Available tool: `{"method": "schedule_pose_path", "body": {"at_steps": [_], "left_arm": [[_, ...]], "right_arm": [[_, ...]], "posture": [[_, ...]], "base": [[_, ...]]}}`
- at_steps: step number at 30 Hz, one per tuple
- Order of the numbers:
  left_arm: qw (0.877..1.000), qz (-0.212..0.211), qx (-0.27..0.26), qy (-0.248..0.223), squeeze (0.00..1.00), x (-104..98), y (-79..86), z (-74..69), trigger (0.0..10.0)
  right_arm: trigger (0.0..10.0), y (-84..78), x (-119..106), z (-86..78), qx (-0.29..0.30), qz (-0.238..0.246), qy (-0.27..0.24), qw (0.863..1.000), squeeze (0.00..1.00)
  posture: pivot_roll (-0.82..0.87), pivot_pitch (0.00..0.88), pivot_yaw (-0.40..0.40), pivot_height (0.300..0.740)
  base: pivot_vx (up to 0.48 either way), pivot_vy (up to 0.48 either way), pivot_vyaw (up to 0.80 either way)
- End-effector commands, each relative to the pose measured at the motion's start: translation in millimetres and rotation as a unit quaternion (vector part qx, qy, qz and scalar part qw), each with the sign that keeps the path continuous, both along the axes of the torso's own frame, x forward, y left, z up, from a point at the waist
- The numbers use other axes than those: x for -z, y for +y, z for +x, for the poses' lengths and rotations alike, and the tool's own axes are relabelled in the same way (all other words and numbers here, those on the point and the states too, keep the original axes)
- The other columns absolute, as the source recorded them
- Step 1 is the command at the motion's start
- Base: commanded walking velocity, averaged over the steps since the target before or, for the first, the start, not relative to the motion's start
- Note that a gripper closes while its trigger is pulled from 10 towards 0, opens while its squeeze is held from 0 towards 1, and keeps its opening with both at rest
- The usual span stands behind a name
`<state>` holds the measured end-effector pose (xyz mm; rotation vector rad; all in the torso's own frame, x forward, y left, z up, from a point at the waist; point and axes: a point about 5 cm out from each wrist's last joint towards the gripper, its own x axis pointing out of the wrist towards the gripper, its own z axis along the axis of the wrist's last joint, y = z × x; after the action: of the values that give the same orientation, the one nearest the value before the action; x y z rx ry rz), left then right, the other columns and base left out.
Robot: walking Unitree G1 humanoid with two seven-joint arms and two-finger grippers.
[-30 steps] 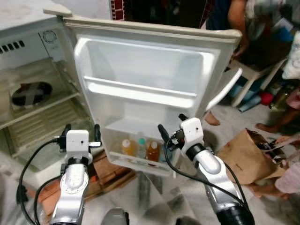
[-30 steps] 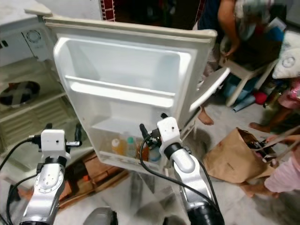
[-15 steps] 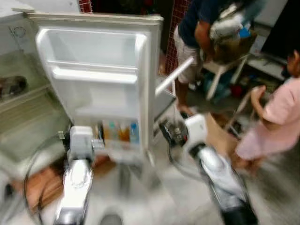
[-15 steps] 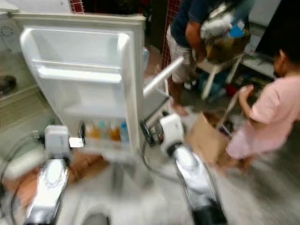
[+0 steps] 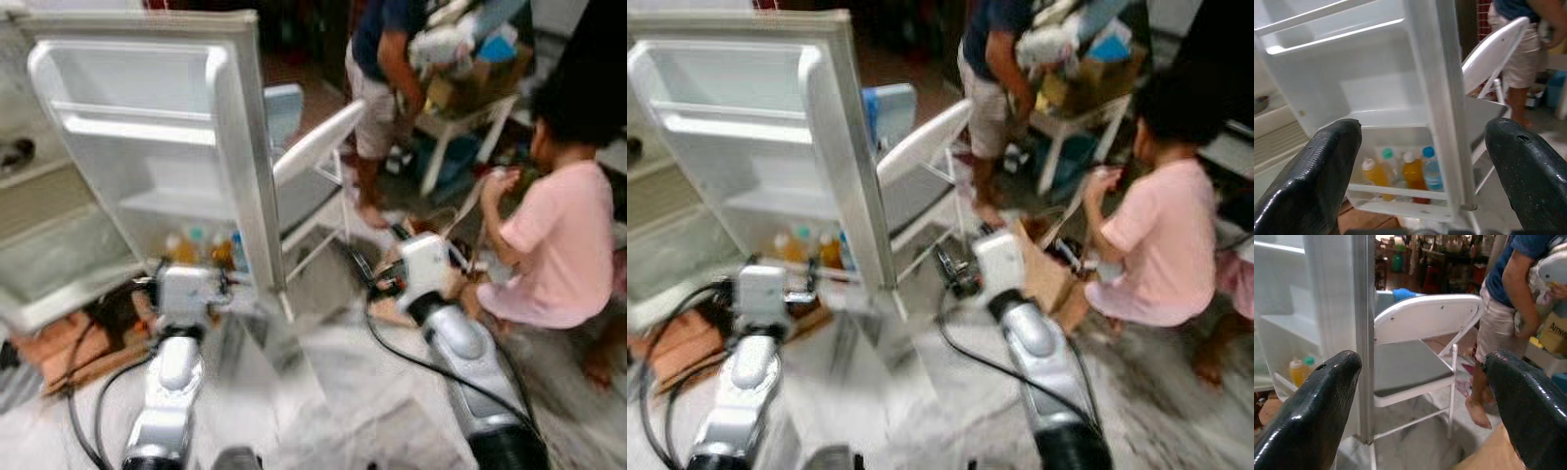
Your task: Restocking fridge
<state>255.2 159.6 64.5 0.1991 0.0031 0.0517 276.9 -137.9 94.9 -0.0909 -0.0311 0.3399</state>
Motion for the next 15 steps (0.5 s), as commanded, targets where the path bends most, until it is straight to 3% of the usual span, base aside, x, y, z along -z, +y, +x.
{"method": "schedule_pose_path", "body": {"at_steps": [1, 15], "left_arm": [[1.0, 0.01, -0.016, 0.0, 0.0, -0.6, 13.7, -0.6, 10.0], [1.0, 0.016, -0.01, -0.001, 0.0, -2.0, 13.1, -0.3, 10.0]], "right_arm": [[10.0, 12.8, -10.3, 4.8, -0.015, 0.006, -0.024, 1.0, 0.0], [10.0, 9.5, -17.6, 12.3, -0.003, 0.016, -0.041, 0.999, 0.0]], "posture": [[0.05, 0.02, 0.016, 0.74], [0.06, 0.026, 0.014, 0.74]], "base": [[0.0, 0.0, 0.66], [0.0, -0.035, 0.62]]}}
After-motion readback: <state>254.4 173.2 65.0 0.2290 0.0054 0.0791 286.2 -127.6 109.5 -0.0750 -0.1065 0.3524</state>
